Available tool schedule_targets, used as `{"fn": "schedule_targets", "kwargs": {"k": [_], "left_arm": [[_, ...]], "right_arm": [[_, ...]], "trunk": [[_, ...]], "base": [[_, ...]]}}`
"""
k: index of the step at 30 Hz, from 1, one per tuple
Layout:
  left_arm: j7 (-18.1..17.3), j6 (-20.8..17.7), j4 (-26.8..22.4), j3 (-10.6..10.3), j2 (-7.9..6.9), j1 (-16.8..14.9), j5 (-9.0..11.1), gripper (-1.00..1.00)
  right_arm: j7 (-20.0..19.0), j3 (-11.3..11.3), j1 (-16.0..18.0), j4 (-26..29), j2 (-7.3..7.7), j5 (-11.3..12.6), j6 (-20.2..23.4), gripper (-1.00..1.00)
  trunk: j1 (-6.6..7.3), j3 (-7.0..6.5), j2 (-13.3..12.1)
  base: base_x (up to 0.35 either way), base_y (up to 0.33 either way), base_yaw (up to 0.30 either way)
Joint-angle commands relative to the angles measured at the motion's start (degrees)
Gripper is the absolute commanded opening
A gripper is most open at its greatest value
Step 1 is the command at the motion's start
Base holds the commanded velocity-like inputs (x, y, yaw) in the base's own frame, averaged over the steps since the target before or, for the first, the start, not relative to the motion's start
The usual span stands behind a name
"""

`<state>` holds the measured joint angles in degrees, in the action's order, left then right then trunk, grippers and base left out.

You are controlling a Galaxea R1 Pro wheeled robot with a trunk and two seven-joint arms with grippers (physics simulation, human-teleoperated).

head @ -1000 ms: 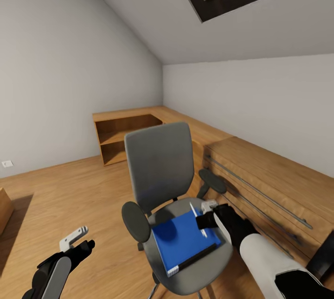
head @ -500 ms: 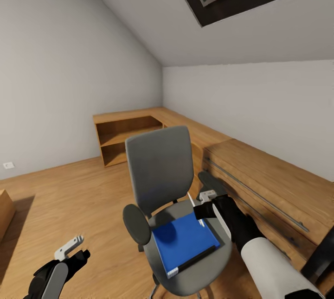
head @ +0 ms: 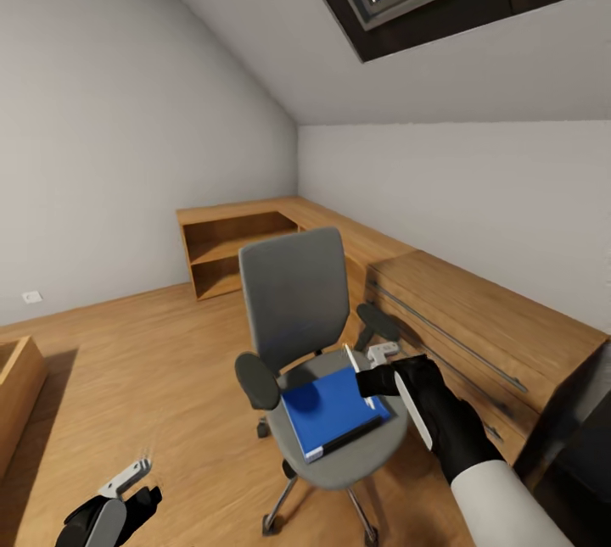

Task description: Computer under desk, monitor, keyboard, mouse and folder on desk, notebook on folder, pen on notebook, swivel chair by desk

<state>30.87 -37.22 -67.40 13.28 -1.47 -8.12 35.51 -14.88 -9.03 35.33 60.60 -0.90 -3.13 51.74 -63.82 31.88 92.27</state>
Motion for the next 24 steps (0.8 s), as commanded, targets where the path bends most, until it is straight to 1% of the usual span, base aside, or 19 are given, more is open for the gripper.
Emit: {"fn": "schedule_targets", "kwargs": {"k": [1, 3, 4, 5, 6, 9, 10, 14, 15, 19, 20, 21, 23, 24], "left_arm": [[0.5, 0.2, 0.8, 0.0, -0.02, 0.0, 0.6, 1.00], [0.5, 1.4, 2.6, 0.0, -0.04, 0.0, 0.5, 1.00], [0.4, 3.9, 5.8, -0.2, -0.09, 0.0, 0.2, 1.00], [0.3, 4.9, 6.8, -0.2, -0.13, 0.0, -0.1, 1.00], [0.0, 6.9, 8.7, -0.3, -0.33, 0.0, -1.0, 1.00], [-1.1, 9.7, 11.0, -0.4, -0.61, 0.0, -2.9, 1.00], [-2.5, 11.3, 12.2, -0.4, -0.72, 0.0, -4.2, 1.00], [-6.2, 13.1, 14.0, -0.4, -0.83, 0.0, -6.3, 1.00], [-8.0, 13.6, 14.9, -0.4, -0.87, 0.0, -7.1, 1.00], [-10.3, 14.3, 17.2, -0.5, -0.89, 0.0, -8.7, 1.00], [-10.9, 14.7, 18.5, -0.6, -0.90, 0.0, -9.5, 1.00], [-11.1, 15.1, 19.1, -0.6, -0.90, 0.0, -9.9, 1.00], [-11.5, 16.1, 20.0, -0.7, -0.90, 0.0, -10.6, 1.00], [-11.7, 17.4, 20.8, -0.7, -0.88, 0.0, -11.2, 1.00]], "right_arm": [[-0.4, 0.3, -0.2, 0.8, 0.09, -0.2, 0.4, -1.00], [-0.4, 0.8, -0.6, 2.5, 0.22, -0.2, 0.6, -1.00], [-0.4, 1.8, -1.3, 5.5, 0.34, -0.2, 1.2, -1.00], [-0.4, 2.2, -1.5, 6.5, 0.36, -0.2, 1.6, -1.00], [-0.4, 2.8, -1.8, 8.8, 0.38, -0.2, 2.8, -1.00], [-0.4, 3.8, -2.1, 12.5, 0.37, -0.2, 5.2, -1.00], [-0.4, 4.6, -2.2, 15.2, 0.34, -0.3, 6.4, -1.00], [0.4, 6.3, -2.3, 20.7, 0.17, -0.5, 7.6, -1.00], [1.0, 6.8, -2.4, 22.7, 0.18, -0.5, 7.9, -1.00], [1.6, 7.4, -2.5, 24.6, 0.29, -0.4, 8.1, -1.00], [1.8, 7.6, -2.6, 25.0, 0.32, -0.4, 8.2, -1.00], [1.9, 7.7, -2.7, 25.1, 0.33, -0.4, 8.1, -1.00], [1.9, 7.8, -2.8, 25.3, 0.36, -0.4, 8.0, -1.00], [2.0, 7.9, -2.8, 25.4, 0.40, -0.3, 7.7, -1.00]], "trunk": [[0.27, -0.12, -0.4], [0.70, -0.48, -1.2], [0.92, -0.66, -1.6], [1.14, -0.84, -2.0], [1.36, -1.02, -2.4], [2.02, -1.56, -3.6], [2.24, -1.74, -4.0], [3.12, -2.46, -5.6], [3.34, -2.64, -6.0], [4.22, -3.36, -7.6], [4.44, -3.54, -8.0], [4.66, -3.71, -8.4], [5.10, -4.07, -9.2], [5.32, -4.25, -9.6]], "base": [[-0.335, 0.000, 0.000], [-0.336, 0.000, 0.000], [-0.337, 0.000, 0.000], [-0.337, 0.000, 0.000], [-0.334, 0.000, 0.000], [-0.289, 0.000, 0.000], [-0.160, 0.000, 0.000], [-0.094, 0.000, 0.000], [-0.042, 0.000, 0.000], [-0.025, 0.000, 0.000], [-0.011, 0.000, 0.000], [-0.009, 0.000, 0.000], [-0.006, 0.000, 0.000], [-0.004, 0.000, 0.000]]}}
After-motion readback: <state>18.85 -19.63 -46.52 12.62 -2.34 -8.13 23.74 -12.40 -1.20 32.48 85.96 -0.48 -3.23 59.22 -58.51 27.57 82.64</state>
